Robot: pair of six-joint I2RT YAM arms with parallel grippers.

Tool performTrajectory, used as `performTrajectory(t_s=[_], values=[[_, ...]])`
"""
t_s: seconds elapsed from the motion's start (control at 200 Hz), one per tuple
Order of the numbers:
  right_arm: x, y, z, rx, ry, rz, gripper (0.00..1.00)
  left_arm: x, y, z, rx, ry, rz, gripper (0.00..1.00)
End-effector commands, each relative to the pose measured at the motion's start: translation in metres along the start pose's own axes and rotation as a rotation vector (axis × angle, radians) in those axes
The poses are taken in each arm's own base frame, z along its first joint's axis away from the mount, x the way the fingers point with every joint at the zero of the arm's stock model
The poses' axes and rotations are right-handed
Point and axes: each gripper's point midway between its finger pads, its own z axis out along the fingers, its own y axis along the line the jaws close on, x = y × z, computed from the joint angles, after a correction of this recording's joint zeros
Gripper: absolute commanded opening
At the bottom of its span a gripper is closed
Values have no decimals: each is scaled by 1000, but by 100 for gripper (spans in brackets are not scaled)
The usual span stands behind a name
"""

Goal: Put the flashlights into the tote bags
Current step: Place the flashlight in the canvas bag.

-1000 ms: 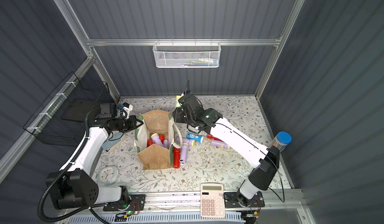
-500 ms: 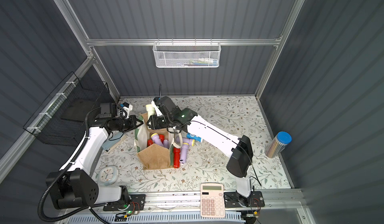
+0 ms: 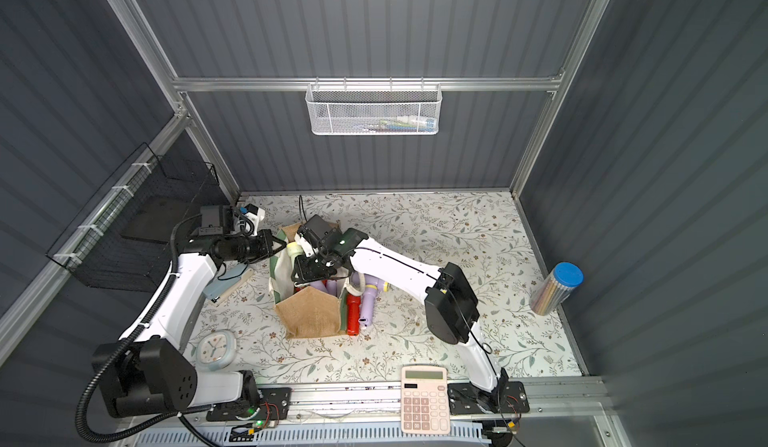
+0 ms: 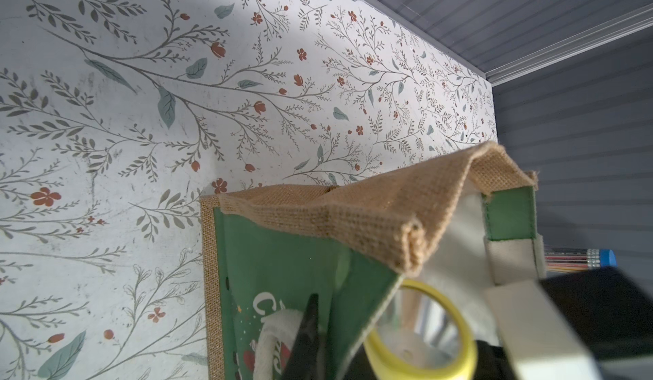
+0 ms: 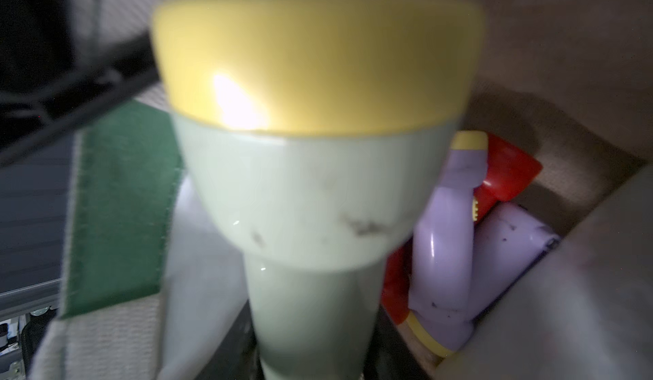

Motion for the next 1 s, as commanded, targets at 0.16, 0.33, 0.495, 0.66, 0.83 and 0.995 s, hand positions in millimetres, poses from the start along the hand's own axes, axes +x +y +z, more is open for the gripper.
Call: performTrajectory(t_s=[0.16,0.33,0.495,0.66,0.83,0.995], values=[[18,-6,16,30,127,35,24,2,-2,-3,13,-3,-11,3],[32,-19,30,66,210,44,24,3,-2,-2,13,1,-9,3],[37,-22,38,56,250,33,27,2,-1,-2,12,2,-10,3],[42,-27,48,44,298,51,30,2,-1,-3,5,1,-6,3],[42,-30,50,31,308,63,33,2,0,-1,5,7,-10,3],[43,-32,54,20,321,71,41,2,1,0,3,10,-12,4]])
